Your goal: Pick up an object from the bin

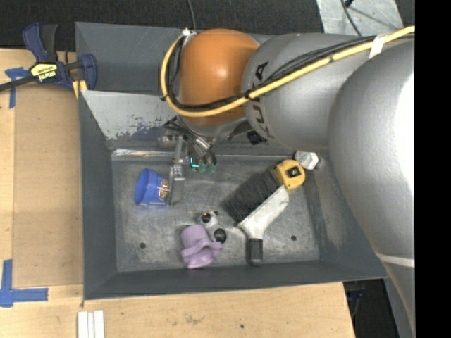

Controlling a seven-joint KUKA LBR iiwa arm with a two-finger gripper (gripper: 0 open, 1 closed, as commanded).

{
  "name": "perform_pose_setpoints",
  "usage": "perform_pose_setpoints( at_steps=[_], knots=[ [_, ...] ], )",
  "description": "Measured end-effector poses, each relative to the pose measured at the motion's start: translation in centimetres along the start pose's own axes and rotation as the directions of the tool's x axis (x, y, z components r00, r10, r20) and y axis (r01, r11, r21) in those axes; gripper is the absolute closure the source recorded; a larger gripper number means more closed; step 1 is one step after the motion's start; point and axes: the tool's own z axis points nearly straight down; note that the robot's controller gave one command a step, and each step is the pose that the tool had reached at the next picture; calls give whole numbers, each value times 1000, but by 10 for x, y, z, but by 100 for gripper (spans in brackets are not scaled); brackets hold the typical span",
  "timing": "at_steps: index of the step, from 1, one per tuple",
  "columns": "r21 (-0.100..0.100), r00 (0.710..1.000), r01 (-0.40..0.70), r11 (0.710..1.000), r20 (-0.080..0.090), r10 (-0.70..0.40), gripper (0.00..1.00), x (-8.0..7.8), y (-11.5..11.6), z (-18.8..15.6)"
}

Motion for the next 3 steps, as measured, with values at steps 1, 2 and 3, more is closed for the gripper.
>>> perform_pose_setpoints(
  at_steps=[1,2,3],
  knots=[
    [-1,1000,-2,1000,8,2,0,-2,0,-4],
    [-1,998,57,998,15,-57,0,-5,5,43],
    [2,918,396,918,21,-396,100,-14,6,76]
  ],
)
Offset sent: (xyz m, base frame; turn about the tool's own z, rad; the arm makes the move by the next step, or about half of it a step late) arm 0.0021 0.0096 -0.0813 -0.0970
